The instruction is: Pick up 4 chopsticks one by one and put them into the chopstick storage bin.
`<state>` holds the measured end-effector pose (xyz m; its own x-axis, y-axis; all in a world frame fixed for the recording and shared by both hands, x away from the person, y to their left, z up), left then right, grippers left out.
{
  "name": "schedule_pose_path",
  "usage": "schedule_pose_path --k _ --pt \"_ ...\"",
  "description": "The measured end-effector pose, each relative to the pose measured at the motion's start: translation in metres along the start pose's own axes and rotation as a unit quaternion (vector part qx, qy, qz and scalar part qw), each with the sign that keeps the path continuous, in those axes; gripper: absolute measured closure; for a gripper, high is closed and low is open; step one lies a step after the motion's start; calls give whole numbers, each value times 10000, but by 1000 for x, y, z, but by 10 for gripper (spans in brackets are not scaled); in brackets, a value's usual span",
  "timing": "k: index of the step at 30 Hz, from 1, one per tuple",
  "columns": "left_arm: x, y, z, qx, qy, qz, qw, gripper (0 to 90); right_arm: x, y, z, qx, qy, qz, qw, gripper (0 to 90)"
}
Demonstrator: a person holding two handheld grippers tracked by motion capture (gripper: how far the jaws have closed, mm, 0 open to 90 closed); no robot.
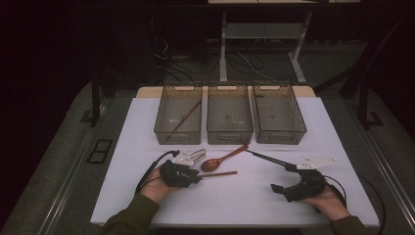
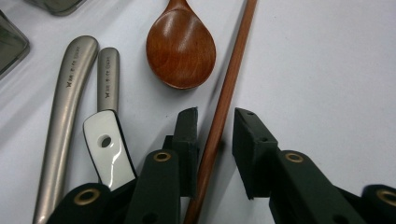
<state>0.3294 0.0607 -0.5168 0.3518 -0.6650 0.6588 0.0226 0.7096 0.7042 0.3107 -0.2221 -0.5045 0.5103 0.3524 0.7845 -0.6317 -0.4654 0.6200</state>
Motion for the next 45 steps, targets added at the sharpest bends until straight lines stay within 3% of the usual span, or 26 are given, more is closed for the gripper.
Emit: schedule_pose_path --k 18,20,45 --pt "2 1 4 -109 -229 -93 9996 774 0 0 1 7 -23 4 10000 37" --pt "2 2 4 -132 -286 -124 9994 815 0 0 1 10 -18 5 10000 37" --pt "9 4 15 -293 -330 -157 9989 834 0 -1 1 -32 -8 7 10000 37"
Point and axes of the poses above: each handheld gripper's, and its own axes: y roughly backward along the jaws, x roughly out of its top, z roughly to its right, the point moved 10 cm from there along -y, roughly forward along the jaws, and after that the axes turned 15 degrees about -x, right-handed, at the moved point
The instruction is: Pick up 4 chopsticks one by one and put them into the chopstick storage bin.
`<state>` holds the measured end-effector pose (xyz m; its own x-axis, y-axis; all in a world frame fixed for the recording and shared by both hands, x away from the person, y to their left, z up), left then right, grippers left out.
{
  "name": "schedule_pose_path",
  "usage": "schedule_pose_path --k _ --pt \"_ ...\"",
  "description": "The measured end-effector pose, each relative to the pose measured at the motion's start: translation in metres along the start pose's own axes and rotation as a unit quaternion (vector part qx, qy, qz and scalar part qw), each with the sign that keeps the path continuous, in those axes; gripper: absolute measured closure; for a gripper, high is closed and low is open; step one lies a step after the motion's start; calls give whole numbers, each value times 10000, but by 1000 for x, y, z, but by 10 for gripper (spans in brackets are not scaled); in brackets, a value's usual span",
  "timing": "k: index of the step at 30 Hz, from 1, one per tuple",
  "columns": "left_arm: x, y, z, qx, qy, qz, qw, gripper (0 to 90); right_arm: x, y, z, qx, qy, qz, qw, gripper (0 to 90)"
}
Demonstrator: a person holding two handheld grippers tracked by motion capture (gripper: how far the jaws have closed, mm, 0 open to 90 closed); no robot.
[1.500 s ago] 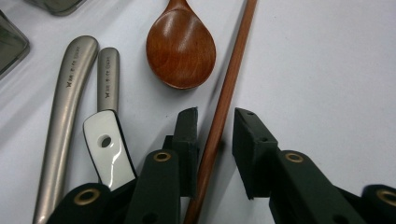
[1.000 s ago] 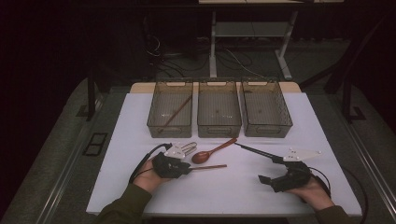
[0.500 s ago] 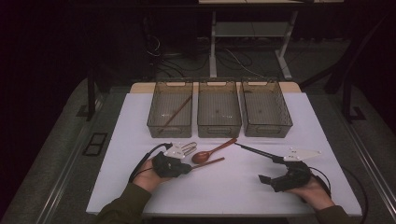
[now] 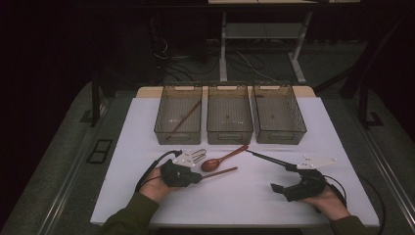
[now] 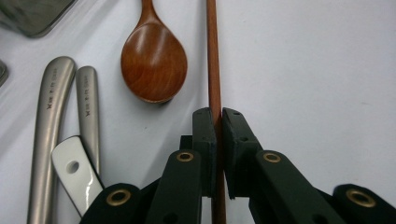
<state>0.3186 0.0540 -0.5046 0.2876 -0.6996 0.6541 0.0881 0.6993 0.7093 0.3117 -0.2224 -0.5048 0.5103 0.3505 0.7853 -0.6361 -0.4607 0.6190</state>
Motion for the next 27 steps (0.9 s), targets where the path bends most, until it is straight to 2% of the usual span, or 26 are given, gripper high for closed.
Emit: schedule_pose_path --k 7,16,27 --pt "4 0 6 -76 -56 -3 10000 835 1 0 0 -14 -40 64 10000 37" --pt "13 6 12 -164 -1 230 9996 835 1 -1 3 -43 -93 45 9999 37" --pt "18 17 10 -112 34 443 9990 835 0 -2 2 -39 -65 43 10000 37"
Point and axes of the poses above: each handheld gripper's, and its own axes: y roughly backward along the jaws, x roughly out of its top, z roughly to its right, the point moved 10 cm from there along -y, roughly forward along the jaws, and after that the axes turned 15 degrees about -x, right-handed, at the moved point
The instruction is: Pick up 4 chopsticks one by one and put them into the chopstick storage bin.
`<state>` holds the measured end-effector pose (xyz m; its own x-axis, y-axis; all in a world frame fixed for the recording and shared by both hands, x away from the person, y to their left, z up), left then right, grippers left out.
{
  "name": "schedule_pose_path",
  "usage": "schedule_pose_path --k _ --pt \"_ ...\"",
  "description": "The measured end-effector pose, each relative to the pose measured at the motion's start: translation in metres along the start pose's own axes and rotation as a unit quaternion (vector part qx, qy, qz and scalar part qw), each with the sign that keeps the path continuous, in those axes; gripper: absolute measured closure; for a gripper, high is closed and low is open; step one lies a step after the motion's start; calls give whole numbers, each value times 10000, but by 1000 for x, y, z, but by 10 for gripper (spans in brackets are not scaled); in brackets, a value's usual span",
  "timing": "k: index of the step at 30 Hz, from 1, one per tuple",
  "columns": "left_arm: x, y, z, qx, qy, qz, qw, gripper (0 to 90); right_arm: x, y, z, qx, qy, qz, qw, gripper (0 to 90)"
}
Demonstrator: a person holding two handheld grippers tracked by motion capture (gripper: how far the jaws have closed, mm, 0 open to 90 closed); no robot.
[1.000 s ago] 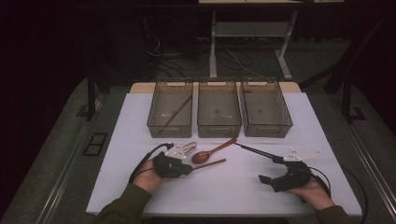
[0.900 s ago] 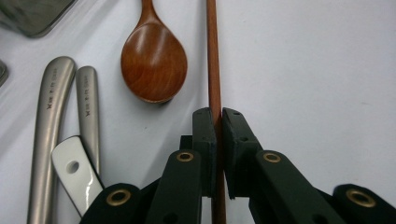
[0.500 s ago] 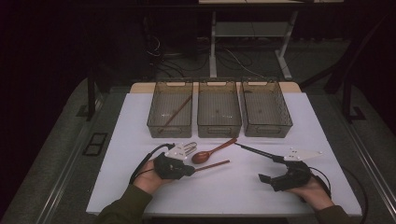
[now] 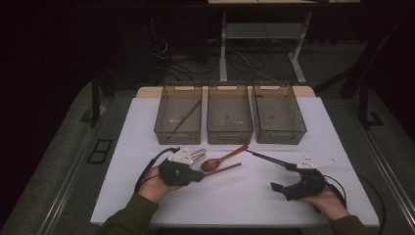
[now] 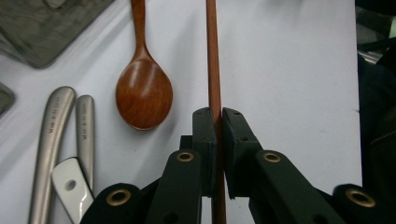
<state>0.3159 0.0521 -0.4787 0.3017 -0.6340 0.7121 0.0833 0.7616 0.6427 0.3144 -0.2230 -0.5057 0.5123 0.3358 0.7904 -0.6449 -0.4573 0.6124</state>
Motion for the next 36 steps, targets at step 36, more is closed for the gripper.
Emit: schedule_pose_path --k 36 --pt "15 56 -43 642 525 688 9942 834 0 -1 -1 7 -11 -24 10000 37"
Point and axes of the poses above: each handheld gripper's, and its own axes: y roughly backward along the jaws, x roughly out of its top, z roughly to its right, the point moved 10 cm from there along -y, roughly forward along the jaws, and after that the axes turned 15 degrees about -x, right-handed, at the moved point
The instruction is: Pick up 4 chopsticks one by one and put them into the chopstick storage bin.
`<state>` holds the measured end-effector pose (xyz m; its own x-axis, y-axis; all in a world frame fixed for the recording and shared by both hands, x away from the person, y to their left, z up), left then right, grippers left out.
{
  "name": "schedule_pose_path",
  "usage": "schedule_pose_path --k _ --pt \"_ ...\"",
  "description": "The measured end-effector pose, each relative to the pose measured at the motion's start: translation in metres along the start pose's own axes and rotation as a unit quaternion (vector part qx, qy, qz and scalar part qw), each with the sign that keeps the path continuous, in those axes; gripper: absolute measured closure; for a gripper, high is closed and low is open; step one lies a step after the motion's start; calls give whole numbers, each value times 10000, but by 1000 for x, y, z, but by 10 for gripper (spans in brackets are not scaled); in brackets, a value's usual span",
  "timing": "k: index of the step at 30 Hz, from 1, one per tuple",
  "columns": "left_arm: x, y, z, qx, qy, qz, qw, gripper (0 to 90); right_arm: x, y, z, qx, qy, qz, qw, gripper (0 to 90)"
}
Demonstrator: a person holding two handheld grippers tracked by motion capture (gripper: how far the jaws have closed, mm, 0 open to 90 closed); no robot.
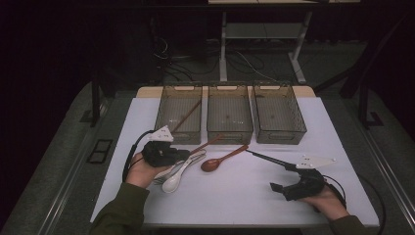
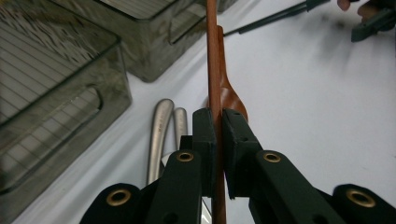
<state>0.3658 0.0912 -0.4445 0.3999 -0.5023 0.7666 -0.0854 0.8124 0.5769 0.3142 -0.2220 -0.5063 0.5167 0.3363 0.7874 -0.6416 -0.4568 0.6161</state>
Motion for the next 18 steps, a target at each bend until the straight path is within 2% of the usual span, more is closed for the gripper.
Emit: schedule_pose_path --k 18 --pt "24 9 -28 311 181 90 9993 834 0 -1 1 -24 -17 -13 10000 37"
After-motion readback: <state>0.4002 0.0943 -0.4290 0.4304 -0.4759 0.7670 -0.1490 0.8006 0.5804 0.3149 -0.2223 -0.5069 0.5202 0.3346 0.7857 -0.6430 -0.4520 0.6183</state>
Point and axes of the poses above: each handheld gripper's, and its own axes: y roughly backward along the jaws, x roughly out of its top, z roughly to its right, the point moved 10 cm from there along -y, roughly forward along the jaws, and after that the axes turned 15 degrees about -x, right-handed, at the moved point
